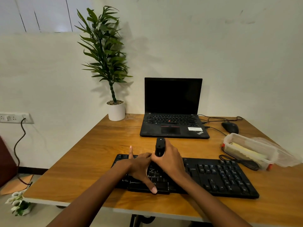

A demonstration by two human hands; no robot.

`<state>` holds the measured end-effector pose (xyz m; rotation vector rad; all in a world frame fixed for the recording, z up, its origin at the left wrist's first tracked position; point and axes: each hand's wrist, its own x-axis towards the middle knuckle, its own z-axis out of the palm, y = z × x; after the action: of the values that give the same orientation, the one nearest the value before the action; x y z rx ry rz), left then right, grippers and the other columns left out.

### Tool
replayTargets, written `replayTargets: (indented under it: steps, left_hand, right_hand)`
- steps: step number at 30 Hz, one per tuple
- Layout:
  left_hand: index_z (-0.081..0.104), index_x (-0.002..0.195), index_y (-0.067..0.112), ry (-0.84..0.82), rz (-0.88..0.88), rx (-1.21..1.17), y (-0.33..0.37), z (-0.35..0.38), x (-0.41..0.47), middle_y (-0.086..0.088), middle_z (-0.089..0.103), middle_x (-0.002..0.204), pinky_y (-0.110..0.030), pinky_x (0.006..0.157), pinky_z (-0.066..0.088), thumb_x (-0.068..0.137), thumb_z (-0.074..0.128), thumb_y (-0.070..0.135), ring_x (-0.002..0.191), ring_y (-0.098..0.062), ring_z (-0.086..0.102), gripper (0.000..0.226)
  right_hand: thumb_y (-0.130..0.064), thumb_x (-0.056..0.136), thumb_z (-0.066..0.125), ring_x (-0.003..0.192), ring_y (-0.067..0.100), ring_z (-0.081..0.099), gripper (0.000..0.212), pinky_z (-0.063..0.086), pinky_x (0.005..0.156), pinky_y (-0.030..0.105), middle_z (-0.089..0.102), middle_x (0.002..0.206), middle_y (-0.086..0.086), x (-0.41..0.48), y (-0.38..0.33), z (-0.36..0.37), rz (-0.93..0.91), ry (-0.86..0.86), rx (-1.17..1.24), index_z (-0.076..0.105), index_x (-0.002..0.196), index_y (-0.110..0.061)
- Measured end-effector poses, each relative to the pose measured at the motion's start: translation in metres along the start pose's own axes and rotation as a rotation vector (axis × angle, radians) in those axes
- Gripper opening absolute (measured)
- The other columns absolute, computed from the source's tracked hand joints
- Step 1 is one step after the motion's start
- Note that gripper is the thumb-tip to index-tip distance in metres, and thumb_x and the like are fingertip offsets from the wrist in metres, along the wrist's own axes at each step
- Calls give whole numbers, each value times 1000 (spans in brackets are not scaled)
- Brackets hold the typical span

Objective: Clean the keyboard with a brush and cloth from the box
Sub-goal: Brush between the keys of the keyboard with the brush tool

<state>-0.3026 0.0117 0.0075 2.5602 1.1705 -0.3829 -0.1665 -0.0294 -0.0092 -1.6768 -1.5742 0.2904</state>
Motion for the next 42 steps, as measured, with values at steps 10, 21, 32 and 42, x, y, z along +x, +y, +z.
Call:
replayTargets:
  steps: [10, 21, 32, 42]
  left_hand:
    - [-7, 150, 28, 5, -2, -7, -2, 2, 1, 5, -7, 159, -61, 91, -36, 67, 71, 64, 146, -18, -11, 120]
    - [7, 151, 29, -61, 1, -7, 7, -4, -9, 1, -1, 158, -66, 100, -26, 75, 69, 56, 145, -21, -12, 101]
    - [-13, 150, 17, -6, -35, 34, 4, -1, -6, 1, -7, 159, -61, 92, -34, 71, 68, 64, 146, -18, -11, 122]
    - [-17, 149, 26, 24, 11, 27, -3, 3, -1, 2, -9, 159, -62, 90, -36, 69, 70, 64, 145, -19, -12, 124]
  right_hand:
    - [-32, 74, 68, 71, 16, 62, 39, 54, 63, 36, 61, 78, -3, -4, 0, -6, 65, -79, 158, 48, 107, -24]
    - [-36, 72, 62, 73, 16, 60, 41, 46, 56, 27, 61, 82, -3, -32, -13, -1, 9, -192, 103, 44, 108, -30]
    - [-35, 80, 66, 81, 21, 61, 45, 51, 63, 33, 63, 95, 3, 25, 4, 6, 9, 31, -26, 42, 115, -18]
    - [-24, 75, 70, 76, 7, 62, 34, 54, 63, 23, 62, 84, -4, -37, -7, -23, 80, -254, 307, 50, 102, -28]
